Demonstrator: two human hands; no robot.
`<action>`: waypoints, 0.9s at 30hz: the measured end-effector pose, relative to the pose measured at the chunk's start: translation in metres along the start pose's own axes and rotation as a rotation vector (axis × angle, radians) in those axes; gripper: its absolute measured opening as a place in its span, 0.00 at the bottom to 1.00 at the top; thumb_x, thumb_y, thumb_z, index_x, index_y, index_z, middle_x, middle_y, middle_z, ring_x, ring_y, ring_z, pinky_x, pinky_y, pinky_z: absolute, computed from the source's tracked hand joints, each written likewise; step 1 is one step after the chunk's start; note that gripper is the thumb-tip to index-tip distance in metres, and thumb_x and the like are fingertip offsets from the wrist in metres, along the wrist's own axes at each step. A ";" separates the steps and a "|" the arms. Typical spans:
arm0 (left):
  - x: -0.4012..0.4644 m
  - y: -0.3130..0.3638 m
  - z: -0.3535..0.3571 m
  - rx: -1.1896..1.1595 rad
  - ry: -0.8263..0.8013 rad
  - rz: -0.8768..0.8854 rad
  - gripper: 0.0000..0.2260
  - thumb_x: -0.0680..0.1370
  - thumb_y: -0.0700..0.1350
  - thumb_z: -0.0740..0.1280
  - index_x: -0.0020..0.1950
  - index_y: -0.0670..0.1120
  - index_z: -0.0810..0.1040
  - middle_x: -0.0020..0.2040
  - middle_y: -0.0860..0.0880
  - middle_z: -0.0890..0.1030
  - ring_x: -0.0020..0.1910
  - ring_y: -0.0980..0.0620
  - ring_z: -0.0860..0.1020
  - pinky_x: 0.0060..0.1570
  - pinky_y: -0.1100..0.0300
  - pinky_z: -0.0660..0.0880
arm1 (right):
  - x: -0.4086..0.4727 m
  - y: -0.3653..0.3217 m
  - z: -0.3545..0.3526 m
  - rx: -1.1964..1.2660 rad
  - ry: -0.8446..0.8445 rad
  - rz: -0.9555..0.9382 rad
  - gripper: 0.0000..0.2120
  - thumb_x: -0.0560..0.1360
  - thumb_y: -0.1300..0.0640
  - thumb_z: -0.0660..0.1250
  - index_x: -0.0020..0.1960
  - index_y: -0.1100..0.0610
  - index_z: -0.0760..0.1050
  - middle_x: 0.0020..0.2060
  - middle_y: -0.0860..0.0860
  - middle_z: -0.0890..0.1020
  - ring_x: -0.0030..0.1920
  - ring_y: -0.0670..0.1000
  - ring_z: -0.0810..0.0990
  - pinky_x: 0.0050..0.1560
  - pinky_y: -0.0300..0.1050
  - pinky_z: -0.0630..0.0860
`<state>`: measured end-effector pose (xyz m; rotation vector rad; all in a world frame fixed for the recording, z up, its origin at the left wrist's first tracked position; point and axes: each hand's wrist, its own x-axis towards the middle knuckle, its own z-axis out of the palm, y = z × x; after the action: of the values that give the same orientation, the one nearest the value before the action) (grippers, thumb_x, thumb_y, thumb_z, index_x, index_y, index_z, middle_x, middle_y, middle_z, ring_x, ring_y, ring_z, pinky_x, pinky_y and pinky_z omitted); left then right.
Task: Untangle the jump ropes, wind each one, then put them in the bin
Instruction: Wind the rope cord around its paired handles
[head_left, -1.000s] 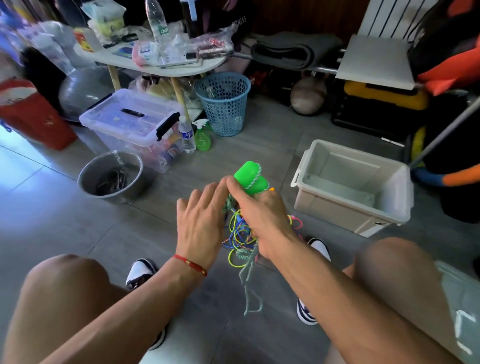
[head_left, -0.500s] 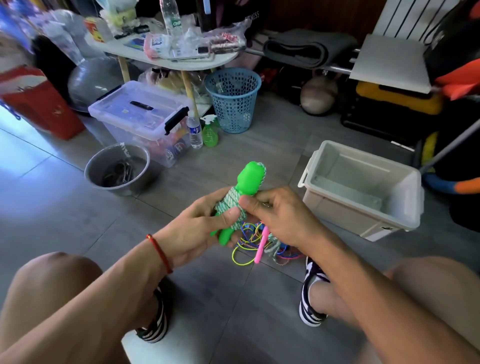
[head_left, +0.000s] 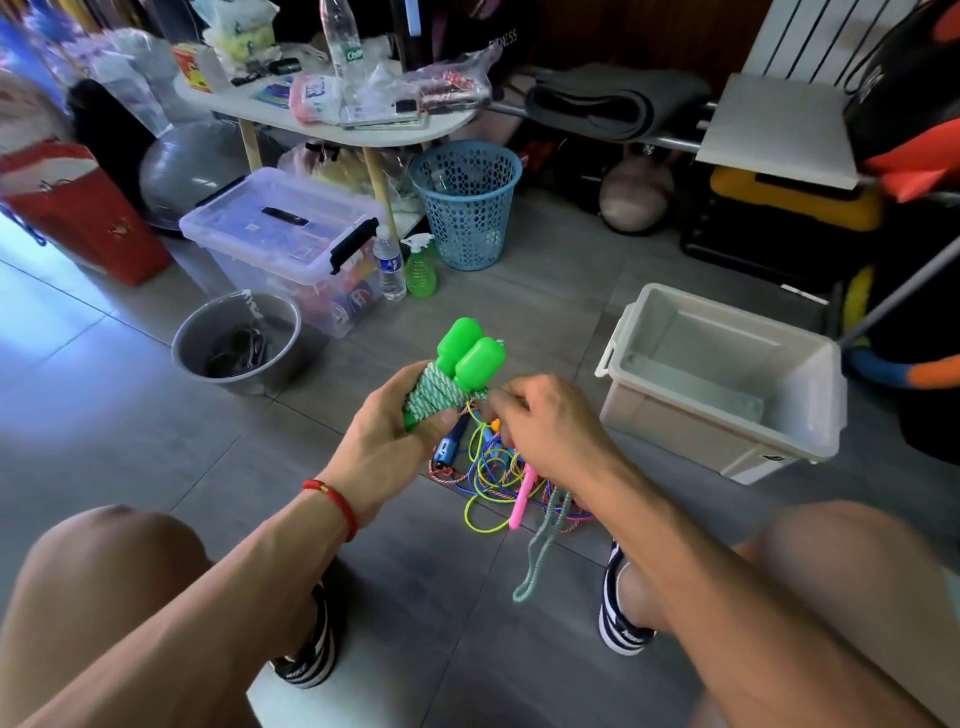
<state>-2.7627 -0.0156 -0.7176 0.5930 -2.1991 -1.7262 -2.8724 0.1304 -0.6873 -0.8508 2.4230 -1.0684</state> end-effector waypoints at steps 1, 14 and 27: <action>-0.001 -0.001 0.002 0.023 0.014 -0.020 0.16 0.78 0.36 0.70 0.64 0.49 0.77 0.35 0.60 0.78 0.32 0.59 0.72 0.36 0.64 0.71 | -0.003 0.000 0.003 0.004 0.014 0.000 0.15 0.79 0.55 0.63 0.36 0.56 0.81 0.31 0.53 0.83 0.36 0.56 0.79 0.37 0.48 0.72; -0.014 0.002 0.033 0.630 0.360 0.312 0.23 0.76 0.49 0.63 0.71 0.48 0.73 0.55 0.48 0.81 0.50 0.41 0.79 0.46 0.49 0.76 | -0.006 -0.029 0.017 0.391 0.157 0.252 0.32 0.72 0.36 0.73 0.21 0.57 0.68 0.15 0.45 0.65 0.18 0.45 0.63 0.22 0.39 0.58; -0.009 0.019 -0.001 -0.438 -0.290 -0.164 0.23 0.81 0.53 0.64 0.71 0.40 0.73 0.53 0.44 0.83 0.46 0.47 0.81 0.52 0.52 0.77 | -0.004 -0.010 -0.001 0.399 -0.149 -0.107 0.29 0.80 0.47 0.68 0.22 0.54 0.70 0.18 0.43 0.68 0.21 0.44 0.64 0.28 0.40 0.61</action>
<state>-2.7567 -0.0087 -0.6984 0.4436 -1.8808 -2.4188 -2.8659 0.1287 -0.6791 -0.8901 1.9662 -1.4106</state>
